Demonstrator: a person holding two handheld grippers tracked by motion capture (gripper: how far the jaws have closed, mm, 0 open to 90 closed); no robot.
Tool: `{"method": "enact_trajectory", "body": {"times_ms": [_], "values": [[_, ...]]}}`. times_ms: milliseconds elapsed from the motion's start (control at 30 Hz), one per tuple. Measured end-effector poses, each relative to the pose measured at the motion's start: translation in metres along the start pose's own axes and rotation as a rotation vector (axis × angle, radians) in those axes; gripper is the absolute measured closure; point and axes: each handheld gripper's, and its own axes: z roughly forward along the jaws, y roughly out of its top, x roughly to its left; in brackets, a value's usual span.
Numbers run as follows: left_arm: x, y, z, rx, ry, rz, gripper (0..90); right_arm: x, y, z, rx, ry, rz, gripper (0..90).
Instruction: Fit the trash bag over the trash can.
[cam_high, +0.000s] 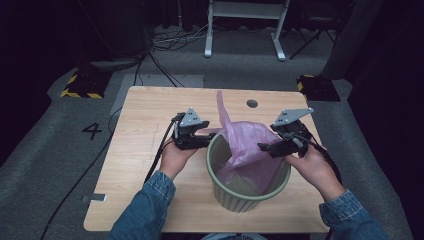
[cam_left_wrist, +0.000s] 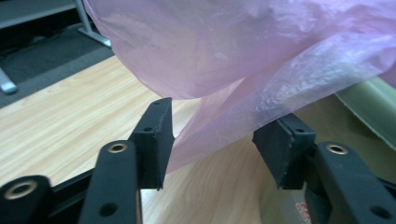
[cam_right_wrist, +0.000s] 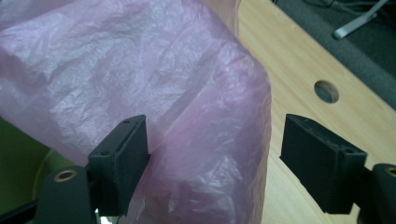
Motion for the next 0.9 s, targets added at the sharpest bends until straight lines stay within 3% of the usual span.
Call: {"method": "enact_trajectory", "body": {"times_ms": [100,233,333,400,567,700,733,767,900], "values": [[0.001,0.0,0.0,-0.003,-0.007,-0.011,55.0,-0.002,-0.003,0.004,0.023,0.048,0.008,23.3],[0.001,0.0,-0.001,-0.01,-0.012,-0.014,68.6,-0.004,-0.006,0.006,0.04,0.062,0.026,23.1],[0.003,0.001,-0.004,-0.054,-0.077,-0.063,82.9,-0.003,-0.006,0.006,0.051,0.063,0.025,23.1],[0.004,0.003,-0.008,-0.087,-0.101,-0.068,89.7,-0.001,-0.005,0.006,0.058,0.06,0.021,23.1],[0.0,0.007,-0.014,-0.097,-0.081,-0.032,89.9,-0.001,-0.005,0.004,0.05,0.059,0.018,22.6],[-0.005,0.011,-0.024,-0.139,-0.063,-0.013,89.9,0.0,-0.005,-0.002,0.016,0.056,0.013,22.1],[-0.009,0.015,-0.03,-0.161,-0.049,0.015,89.9,0.001,-0.003,-0.008,-0.003,0.055,0.013,21.8],[-0.009,0.015,-0.03,-0.161,-0.049,0.015,89.9,0.001,-0.003,-0.008,-0.003,0.055,0.013,21.8],[-0.022,0.024,-0.043,-0.198,-0.036,0.077,89.9,0.001,0.001,-0.022,-0.052,0.04,0.007,23.0]]}}
